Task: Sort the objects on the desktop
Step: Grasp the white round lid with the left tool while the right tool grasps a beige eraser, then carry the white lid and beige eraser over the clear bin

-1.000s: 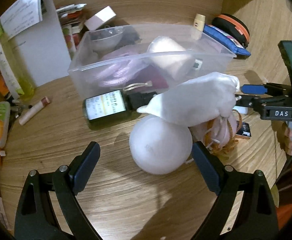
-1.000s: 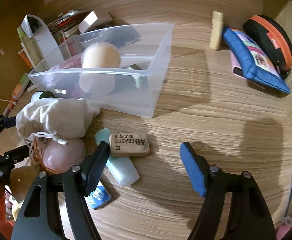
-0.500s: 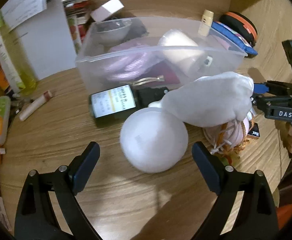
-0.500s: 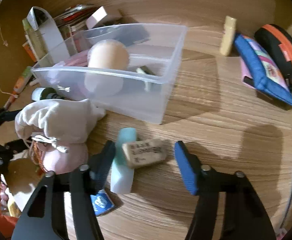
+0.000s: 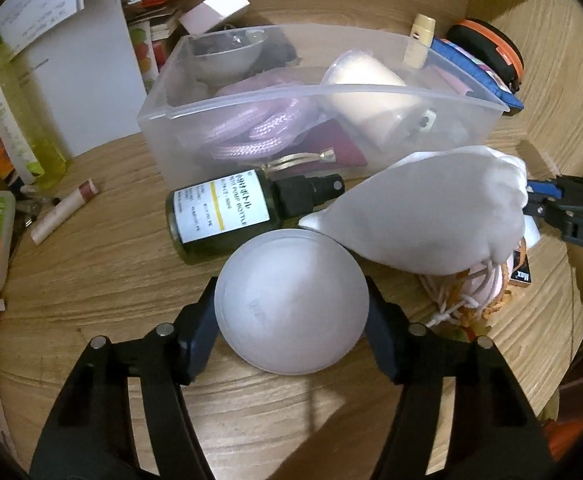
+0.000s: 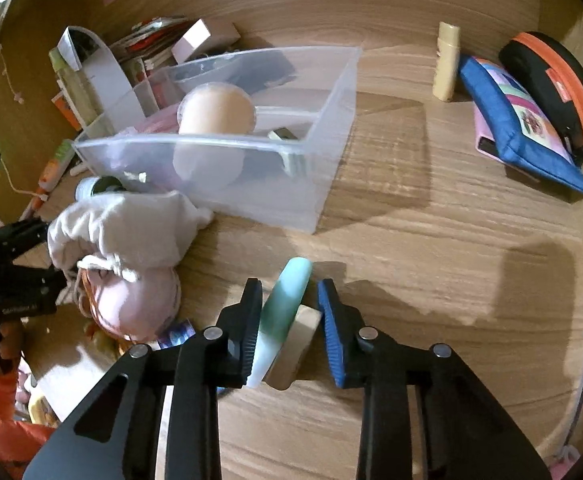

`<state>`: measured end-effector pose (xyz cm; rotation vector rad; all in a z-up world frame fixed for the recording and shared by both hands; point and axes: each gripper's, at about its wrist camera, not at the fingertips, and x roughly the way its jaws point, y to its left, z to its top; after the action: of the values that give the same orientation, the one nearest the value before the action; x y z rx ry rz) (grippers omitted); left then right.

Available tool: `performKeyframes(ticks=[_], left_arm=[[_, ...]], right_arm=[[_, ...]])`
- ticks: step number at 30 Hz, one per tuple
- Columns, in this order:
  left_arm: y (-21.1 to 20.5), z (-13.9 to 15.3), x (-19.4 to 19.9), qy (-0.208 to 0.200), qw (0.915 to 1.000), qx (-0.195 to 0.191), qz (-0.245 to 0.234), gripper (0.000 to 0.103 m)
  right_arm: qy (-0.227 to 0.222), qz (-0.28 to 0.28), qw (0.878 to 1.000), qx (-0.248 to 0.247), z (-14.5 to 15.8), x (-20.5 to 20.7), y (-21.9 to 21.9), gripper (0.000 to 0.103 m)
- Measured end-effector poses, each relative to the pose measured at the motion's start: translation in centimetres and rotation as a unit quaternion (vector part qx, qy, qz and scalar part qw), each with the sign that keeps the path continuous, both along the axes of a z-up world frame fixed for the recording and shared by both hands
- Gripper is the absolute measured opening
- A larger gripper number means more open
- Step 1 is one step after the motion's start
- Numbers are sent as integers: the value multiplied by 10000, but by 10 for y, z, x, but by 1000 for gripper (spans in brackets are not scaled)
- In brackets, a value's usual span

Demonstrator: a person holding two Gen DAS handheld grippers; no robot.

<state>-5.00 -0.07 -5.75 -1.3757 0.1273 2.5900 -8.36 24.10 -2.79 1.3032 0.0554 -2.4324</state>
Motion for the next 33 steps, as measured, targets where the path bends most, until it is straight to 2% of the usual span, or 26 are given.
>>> performKeyframes(ticks=[3,5,6,13,18,20,22,25,30,33], left_arm=[[-4,0,3,-8,10000,14,43,65],[-7,0,6,-7,10000,3,97,65],[-8,0,6,-8,9999,6,121,65],[-23,7,15,185,9991,66,385,65],[-27,25,24,529,9972,169,498,65],[-26,34,27,670,9962,192,520,65],[-25,41,30,772,9954,220,517,65],[-24,52,33,939,9939,254,516,65],[-21,67,34,1164,9916,337,462,65],[-18,75,35,1297,9900,353,432,65]], right_arm=[[-37,4,10000,49,1,5,4,31],[-24,11,9999,118,1,9,6,44],[-8,-11,9999,113,1,12,8,46],[57,-188,9998,-50,3,21,22,46],[15,-221,9995,-204,2,15,27,29],[34,-258,9995,-182,3,14,28,19],[60,-307,9995,-92,3,14,29,13],[57,-323,9994,-109,3,12,32,13],[140,-241,9993,254,0,8,20,12],[179,-274,9992,209,2,7,20,10]])
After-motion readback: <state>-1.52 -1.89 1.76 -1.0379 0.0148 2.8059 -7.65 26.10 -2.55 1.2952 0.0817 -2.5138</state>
